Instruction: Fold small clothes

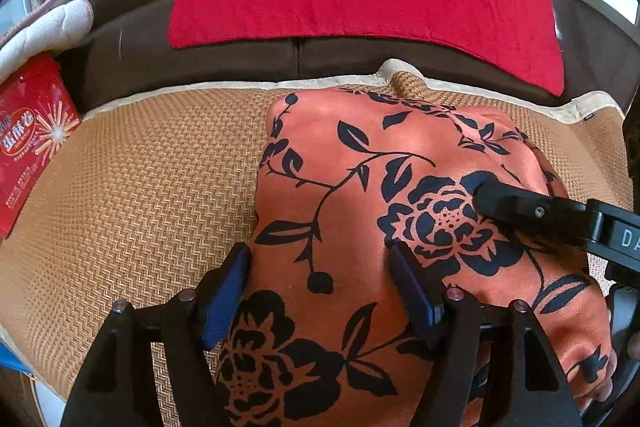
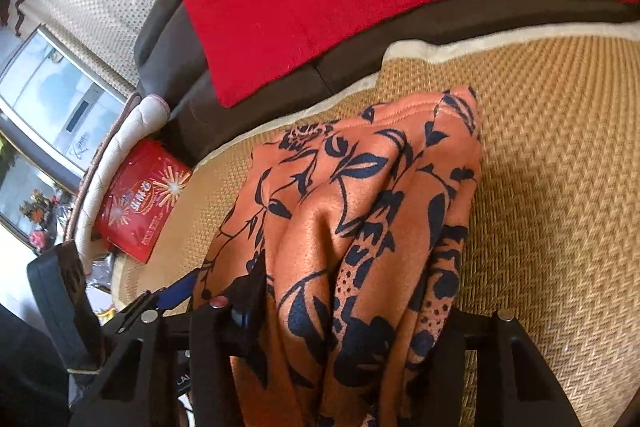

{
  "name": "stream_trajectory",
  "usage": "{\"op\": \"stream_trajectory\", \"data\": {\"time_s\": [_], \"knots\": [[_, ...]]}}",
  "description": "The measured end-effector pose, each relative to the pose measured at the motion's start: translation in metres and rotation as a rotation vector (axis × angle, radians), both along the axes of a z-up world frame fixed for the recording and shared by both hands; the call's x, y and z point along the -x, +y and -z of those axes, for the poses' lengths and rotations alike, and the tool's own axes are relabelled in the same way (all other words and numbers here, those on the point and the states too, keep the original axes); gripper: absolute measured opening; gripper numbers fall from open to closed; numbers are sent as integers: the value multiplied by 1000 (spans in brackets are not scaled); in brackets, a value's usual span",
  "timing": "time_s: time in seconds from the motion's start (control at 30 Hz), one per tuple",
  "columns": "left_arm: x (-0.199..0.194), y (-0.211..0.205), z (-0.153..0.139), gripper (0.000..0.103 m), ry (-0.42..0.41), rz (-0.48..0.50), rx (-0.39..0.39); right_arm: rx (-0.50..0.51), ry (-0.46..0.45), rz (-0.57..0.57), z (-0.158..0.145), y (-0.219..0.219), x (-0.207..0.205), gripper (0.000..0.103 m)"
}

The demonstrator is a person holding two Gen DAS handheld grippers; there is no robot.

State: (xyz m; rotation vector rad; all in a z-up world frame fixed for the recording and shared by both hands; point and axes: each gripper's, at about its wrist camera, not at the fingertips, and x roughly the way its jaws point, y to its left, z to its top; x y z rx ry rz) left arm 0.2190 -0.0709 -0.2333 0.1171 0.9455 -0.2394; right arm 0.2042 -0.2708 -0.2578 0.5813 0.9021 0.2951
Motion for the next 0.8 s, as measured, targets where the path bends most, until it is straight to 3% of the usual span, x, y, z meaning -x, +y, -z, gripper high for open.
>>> {"op": "stream_trajectory", "data": {"time_s": [0.13,0.43,0.53,0.63,0.7,0.73,0.77,0.8], "knots": [[-2,-3,1,71,-14,-13,-15,43,-19,9,-1,3,-4,55],[-4,-11,5,71,-28,-5,-42,27,28,11,1,-3,-9,61],[1,-6,-3,72,-35,-6,-57,34,-1,43,-19,-12,8,61],[9,8,-22,73,-103,-41,-75,125,-97,74,-52,-14,38,61],[19,24,-33,73,-161,-95,-78,172,-177,56,-74,-6,58,56],[23,34,-36,73,-177,-128,-76,178,-194,46,-80,-2,64,44],[25,41,-34,73,-173,-149,-72,184,-203,30,-84,4,71,38],[24,44,-29,73,-148,-148,-76,187,-202,0,-83,13,77,38]]}}
